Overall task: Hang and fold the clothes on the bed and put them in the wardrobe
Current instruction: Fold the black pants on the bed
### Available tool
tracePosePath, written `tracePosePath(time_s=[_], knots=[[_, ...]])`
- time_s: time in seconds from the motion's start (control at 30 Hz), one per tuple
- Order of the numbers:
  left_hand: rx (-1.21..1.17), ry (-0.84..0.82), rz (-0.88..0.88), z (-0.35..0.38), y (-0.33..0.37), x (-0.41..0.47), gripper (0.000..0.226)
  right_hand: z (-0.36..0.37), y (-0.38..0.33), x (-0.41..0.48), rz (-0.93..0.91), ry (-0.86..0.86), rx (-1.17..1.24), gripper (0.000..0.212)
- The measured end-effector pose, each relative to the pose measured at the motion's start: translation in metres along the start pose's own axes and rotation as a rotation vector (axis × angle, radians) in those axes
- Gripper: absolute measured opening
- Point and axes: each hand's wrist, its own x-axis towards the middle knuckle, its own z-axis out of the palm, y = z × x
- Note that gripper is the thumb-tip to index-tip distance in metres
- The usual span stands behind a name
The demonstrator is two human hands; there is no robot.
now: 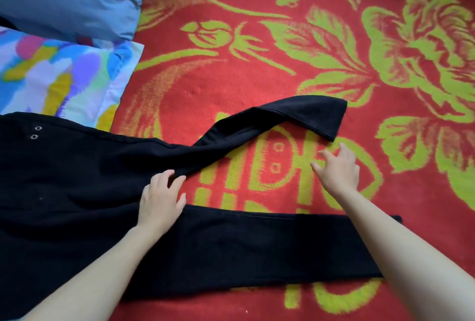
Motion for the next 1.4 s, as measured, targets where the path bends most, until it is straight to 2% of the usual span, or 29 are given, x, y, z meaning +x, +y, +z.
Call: tracePosePath(time_s=[0.07,0.23,0.37,0.43,0.5,0.57,0.63,0.7,0.77,0.83,0.9,0.93,0.97,1.03,1.1,1.2,1.23,1.33,1.37,1.4], knots=[[0.028,0.029,0.014,0.001,-0.004,0.025,0.049,-0.002,-0.006,0.018,-0.064,-0.058,-0.111,0.036],[0.070,0.010,-0.023,0.012,-0.007,0.068,0.065,-0.007,-0.017,0.059,-0.073,-0.204,-0.268,0.044],[0.132,-0.059,0.061,0.016,-0.007,0.091,0.073,-0.008,-0.022,0.080,-0.046,-0.297,-0.369,0.047],[0.042,-0.102,0.060,0.018,-0.006,0.098,0.073,-0.006,-0.021,0.084,-0.052,-0.298,-0.458,0.048],[-0.036,-0.099,0.007,0.015,-0.003,0.104,0.067,-0.009,-0.018,0.084,-0.079,-0.226,-0.462,0.044],[-0.059,-0.080,-0.032,0.008,-0.001,0.107,0.055,-0.017,-0.009,0.082,-0.173,-0.018,-0.330,0.028],[-0.034,-0.088,-0.001,0.000,0.000,0.105,0.043,-0.031,0.002,0.079,-0.217,0.250,-0.007,0.019],[0.006,-0.043,0.070,-0.010,0.002,0.102,0.039,-0.057,0.017,0.080,-0.138,0.411,0.378,0.016],[-0.040,0.147,0.212,-0.020,0.003,0.098,0.038,-0.085,0.042,0.090,0.029,0.406,0.739,0.021],[-0.093,0.336,0.341,-0.026,0.003,0.093,0.034,-0.111,0.074,0.103,0.246,0.298,1.027,0.018],[-0.121,0.437,0.402,-0.032,0.003,0.090,0.028,-0.124,0.098,0.118,0.358,0.206,1.138,0.028],[-0.121,0.461,0.415,-0.033,0.003,0.089,0.024,-0.124,0.102,0.121,0.375,0.187,1.152,0.026],[-0.117,0.468,0.423,-0.032,0.003,0.087,0.020,-0.121,0.100,0.122,0.385,0.164,1.098,0.024],[-0.077,0.406,0.417,-0.028,0.007,0.081,0.011,-0.099,0.097,0.114,0.431,0.142,0.766,0.030],[0.002,0.274,0.393,-0.018,0.014,0.073,0.033,-0.065,0.094,0.100,0.410,0.155,0.395,0.045],[0.035,0.157,0.391,-0.006,0.021,0.057,0.044,-0.022,0.072,0.059,0.339,-0.002,0.216,0.047],[0.019,0.156,0.382,-0.003,0.020,0.054,0.044,-0.011,0.063,0.042,0.236,0.006,0.147,0.048],[-0.054,0.163,0.334,-0.004,0.017,0.051,0.043,0.025,0.048,-0.001,-0.282,0.020,-0.077,0.061],[-0.097,0.154,0.328,-0.006,0.016,0.052,0.041,0.033,0.047,-0.010,-0.412,-0.009,-0.192,0.070],[-0.156,0.126,0.326,-0.011,0.017,0.054,0.035,0.037,0.045,-0.014,-0.451,-0.057,-0.268,0.079]])
